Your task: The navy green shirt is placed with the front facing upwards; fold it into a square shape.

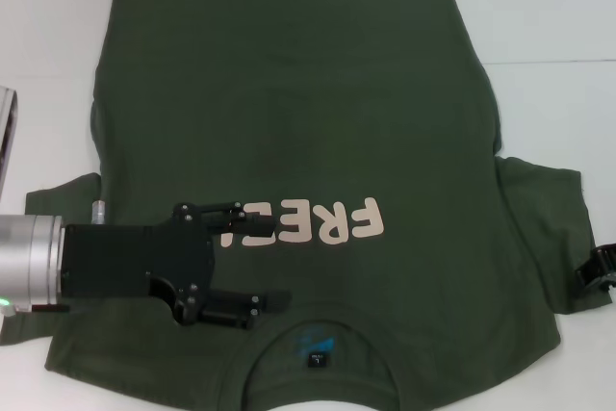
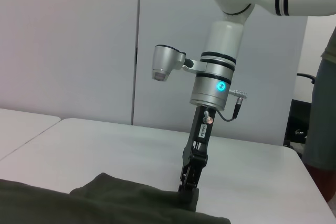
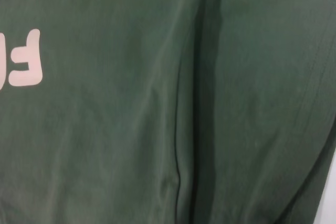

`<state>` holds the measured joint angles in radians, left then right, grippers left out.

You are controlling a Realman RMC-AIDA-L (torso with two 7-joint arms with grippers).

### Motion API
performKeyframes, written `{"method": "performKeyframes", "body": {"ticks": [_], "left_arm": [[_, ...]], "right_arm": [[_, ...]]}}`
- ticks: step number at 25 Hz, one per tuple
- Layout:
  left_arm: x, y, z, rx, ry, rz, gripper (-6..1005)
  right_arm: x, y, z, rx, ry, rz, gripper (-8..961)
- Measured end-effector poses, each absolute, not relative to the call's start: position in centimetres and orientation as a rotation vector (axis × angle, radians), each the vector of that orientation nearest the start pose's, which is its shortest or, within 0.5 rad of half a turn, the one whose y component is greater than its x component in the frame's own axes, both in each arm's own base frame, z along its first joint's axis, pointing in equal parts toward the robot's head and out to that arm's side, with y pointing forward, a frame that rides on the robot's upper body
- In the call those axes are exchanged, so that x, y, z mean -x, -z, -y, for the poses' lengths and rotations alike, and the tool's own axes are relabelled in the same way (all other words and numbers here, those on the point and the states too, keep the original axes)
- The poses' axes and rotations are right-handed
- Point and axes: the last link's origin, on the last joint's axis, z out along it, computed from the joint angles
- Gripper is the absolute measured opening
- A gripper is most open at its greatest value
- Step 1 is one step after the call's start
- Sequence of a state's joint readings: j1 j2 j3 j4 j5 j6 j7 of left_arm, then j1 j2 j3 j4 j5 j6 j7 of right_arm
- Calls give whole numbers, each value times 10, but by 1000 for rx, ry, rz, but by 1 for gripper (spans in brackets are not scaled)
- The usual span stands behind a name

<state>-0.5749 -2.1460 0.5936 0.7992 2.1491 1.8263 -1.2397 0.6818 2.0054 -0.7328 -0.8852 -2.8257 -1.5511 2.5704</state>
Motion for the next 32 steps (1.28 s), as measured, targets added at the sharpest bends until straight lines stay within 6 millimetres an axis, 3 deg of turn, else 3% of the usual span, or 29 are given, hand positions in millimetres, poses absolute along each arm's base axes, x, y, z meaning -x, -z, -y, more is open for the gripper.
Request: {"method": "performKeyframes", "body": {"ticks": [4, 10, 15, 23, 32], "left_arm": [[227, 0, -310, 2942, 754, 227, 860], [227, 0, -310, 2940, 751, 218, 860], [227, 0, -312, 2934, 747, 218, 859], [226, 2, -312, 2936, 752, 224, 860], [226, 2, -312, 2934, 758, 227, 859]], "right_arm": [[-304, -57, -359, 2128, 358, -1724, 265], [-304, -57, -359, 2128, 361, -1718, 62], [-306, -63, -361, 2115, 365, -1702, 33], [-328, -90, -368, 1976, 420, -1581, 14], [-332, -97, -381, 1927, 379, -1480, 15]]}}
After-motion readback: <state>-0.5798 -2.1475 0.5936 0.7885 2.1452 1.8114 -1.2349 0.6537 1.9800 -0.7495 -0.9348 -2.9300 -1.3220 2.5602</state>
